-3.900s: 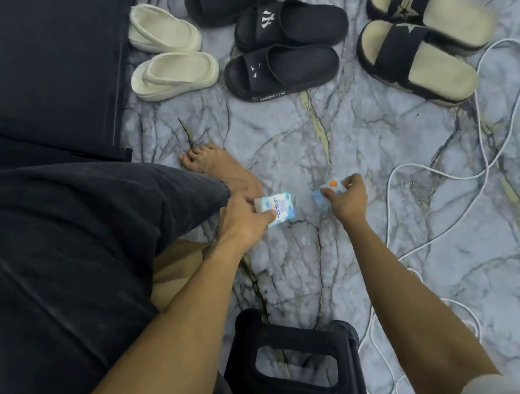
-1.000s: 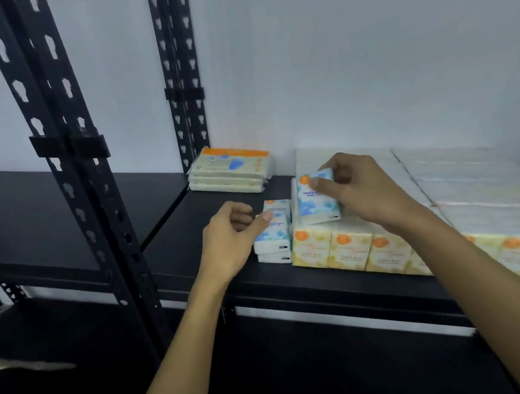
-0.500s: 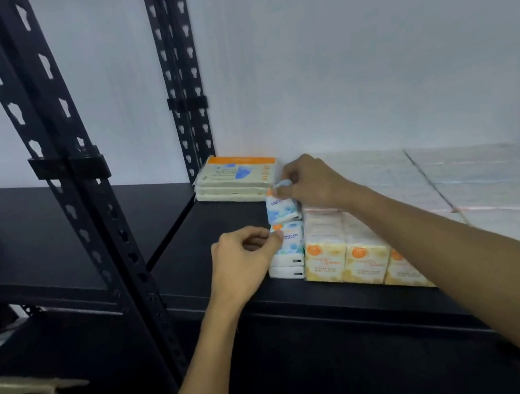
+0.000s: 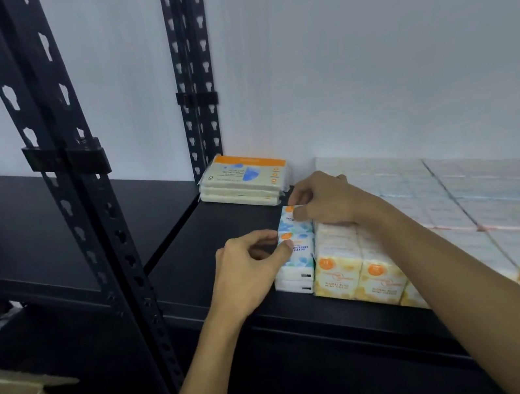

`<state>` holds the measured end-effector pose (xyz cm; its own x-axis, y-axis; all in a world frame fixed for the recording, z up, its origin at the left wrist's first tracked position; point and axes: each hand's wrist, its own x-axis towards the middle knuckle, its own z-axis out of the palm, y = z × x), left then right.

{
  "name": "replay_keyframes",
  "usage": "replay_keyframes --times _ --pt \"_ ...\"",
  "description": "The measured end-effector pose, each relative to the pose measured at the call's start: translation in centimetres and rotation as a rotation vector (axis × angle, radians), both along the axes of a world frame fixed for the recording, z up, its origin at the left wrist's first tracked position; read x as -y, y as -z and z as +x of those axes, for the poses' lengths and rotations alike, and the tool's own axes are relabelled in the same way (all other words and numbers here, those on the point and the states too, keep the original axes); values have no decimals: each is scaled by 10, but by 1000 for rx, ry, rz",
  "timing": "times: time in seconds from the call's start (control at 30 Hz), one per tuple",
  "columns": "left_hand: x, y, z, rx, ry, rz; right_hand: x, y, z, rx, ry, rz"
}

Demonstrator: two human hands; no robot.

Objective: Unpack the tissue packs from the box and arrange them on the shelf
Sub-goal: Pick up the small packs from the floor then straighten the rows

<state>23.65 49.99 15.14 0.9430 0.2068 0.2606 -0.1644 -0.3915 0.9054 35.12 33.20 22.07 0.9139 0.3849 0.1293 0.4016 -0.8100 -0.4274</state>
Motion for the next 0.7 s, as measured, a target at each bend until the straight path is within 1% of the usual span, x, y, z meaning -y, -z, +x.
replay_keyframes --times 0.1,0.23,0.5,0.57,0.67,0.7 --pt "0 0 -1 6 11 -20 0 1 -1 -4 -2 -4" --pt "2 0 -2 11 19 -34 -2 3 -3 24 -13 -60" --pt "2 0 -3 14 24 23 -8 2 -8 57 3 -114" --pt "2 -1 -2 10 23 21 -8 0 -12 61 9 -87" --pt "1 0 -1 10 31 12 -4 -14 -24 31 -3 28" --pt "1 0 -2 8 41 5 -1 -19 -31 40 -17 31"
